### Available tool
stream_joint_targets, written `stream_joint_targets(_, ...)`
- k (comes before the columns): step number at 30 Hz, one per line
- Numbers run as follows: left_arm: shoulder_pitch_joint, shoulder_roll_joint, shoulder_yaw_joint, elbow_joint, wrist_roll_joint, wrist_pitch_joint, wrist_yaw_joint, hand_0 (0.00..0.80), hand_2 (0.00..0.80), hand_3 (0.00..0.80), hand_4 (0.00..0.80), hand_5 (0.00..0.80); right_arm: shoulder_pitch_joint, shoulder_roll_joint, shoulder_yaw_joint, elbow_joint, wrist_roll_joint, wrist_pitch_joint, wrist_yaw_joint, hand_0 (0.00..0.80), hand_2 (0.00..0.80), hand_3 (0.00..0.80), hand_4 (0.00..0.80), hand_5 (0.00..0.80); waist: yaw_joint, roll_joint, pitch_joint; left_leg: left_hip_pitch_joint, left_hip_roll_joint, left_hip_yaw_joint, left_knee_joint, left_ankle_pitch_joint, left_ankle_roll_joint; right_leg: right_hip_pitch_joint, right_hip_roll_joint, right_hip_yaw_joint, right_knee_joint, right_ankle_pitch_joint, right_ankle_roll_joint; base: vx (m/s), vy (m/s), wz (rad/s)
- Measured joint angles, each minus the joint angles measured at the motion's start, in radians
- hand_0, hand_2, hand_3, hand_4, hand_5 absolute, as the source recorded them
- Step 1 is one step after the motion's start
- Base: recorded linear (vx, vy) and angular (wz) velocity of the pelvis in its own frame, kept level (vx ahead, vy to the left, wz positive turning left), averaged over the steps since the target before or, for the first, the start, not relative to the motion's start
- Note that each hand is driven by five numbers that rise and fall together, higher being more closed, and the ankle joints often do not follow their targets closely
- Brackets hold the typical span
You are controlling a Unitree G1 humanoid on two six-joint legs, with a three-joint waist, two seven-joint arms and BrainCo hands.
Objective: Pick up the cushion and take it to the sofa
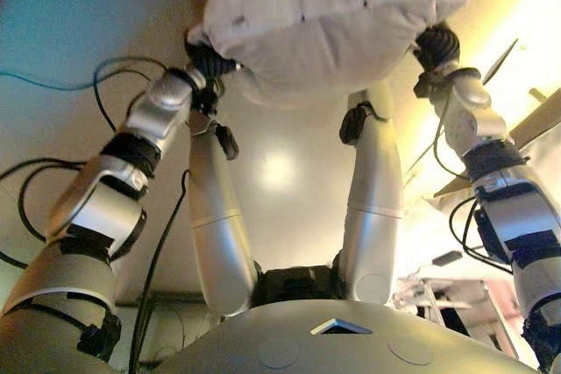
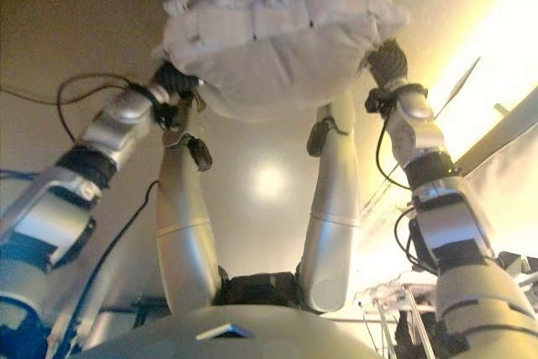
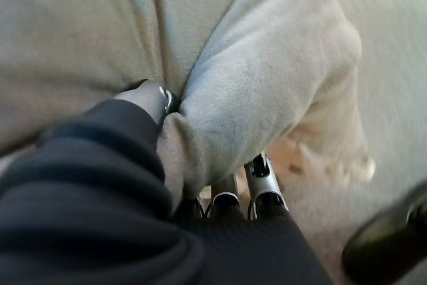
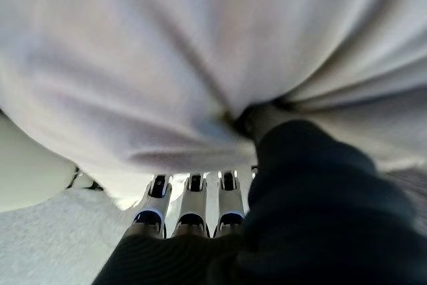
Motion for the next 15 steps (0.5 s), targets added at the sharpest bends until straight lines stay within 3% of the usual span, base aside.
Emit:
stream_joint_targets(1,0.035,-0.007,0.019,-0.014,0.001,-0.017,0.011,0.8,0.8,0.8,0.8,0.8,0.018,0.014,-0.023,0.0,-0.004,-0.004,-0.007,0.8,0.8,0.8,0.8,0.8,0.005,0.0,0.001,0.036,0.013,0.009,-0.018,0.003,0.0,0.035,0.001,-0.018,-0.003,-0.006,0.016,0.038,-0.064,-0.3)
stream_joint_targets(6,0.222,-0.074,0.071,-0.061,-0.008,-0.104,0.036,0.8,0.8,0.8,0.8,0.8,0.169,0.046,-0.071,0.003,-0.019,-0.027,-0.029,0.8,0.8,0.8,0.8,0.8,0.033,0.0,0.001,0.316,0.03,0.053,-0.126,0.021,-0.015,0.266,0.0,-0.049,-0.015,-0.006,-0.011,0.054,-0.072,-0.15)
stream_joint_targets(8,0.293,-0.102,0.106,-0.078,-0.043,-0.108,0.017,0.8,0.8,0.8,0.8,0.8,0.241,0.058,-0.104,0.03,-0.469,-0.253,-0.066,0.8,0.8,0.8,0.8,0.8,0.039,0.001,0.001,0.449,0.034,0.07,-0.176,0.026,-0.016,0.374,0.002,-0.06,-0.018,-0.023,-0.006,0.056,-0.117,-0.15)
stream_joint_targets(9,0.334,-0.102,0.144,-0.106,-0.056,-0.104,-0.001,0.8,0.8,0.8,0.8,0.8,0.297,0.006,-0.081,-0.051,-0.565,-0.299,-0.08,0.8,0.8,0.8,0.8,0.8,0.037,0.002,0.001,0.507,0.036,0.077,-0.2,0.029,-0.021,0.423,0.003,-0.069,-0.024,-0.03,-0.003,0.087,-0.131,-0.11)
stream_joint_targets(12,0.48,-0.049,0.219,-0.275,-0.12,-0.081,-0.056,0.8,0.8,0.8,0.8,0.8,0.451,-0.154,-0.067,-0.355,-0.656,-0.301,-0.083,0.8,0.8,0.8,0.8,0.8,0.036,0.004,0.002,0.683,0.044,0.082,-0.262,0.033,-0.026,0.593,0.014,-0.09,-0.054,-0.047,0.009,0.079,-0.058,-0.01)
stream_joint_targets(15,0.558,-0.029,0.256,-0.398,-0.151,-0.073,-0.052,0.8,0.8,0.8,0.8,0.8,0.537,-0.161,-0.112,-0.533,-0.664,-0.26,-0.104,0.8,0.8,0.8,0.8,0.8,0.048,0.009,-0.002,0.823,0.047,0.09,-0.316,0.03,-0.02,0.735,0.022,-0.104,-0.108,-0.049,0.018,0.089,0.033,0.02)
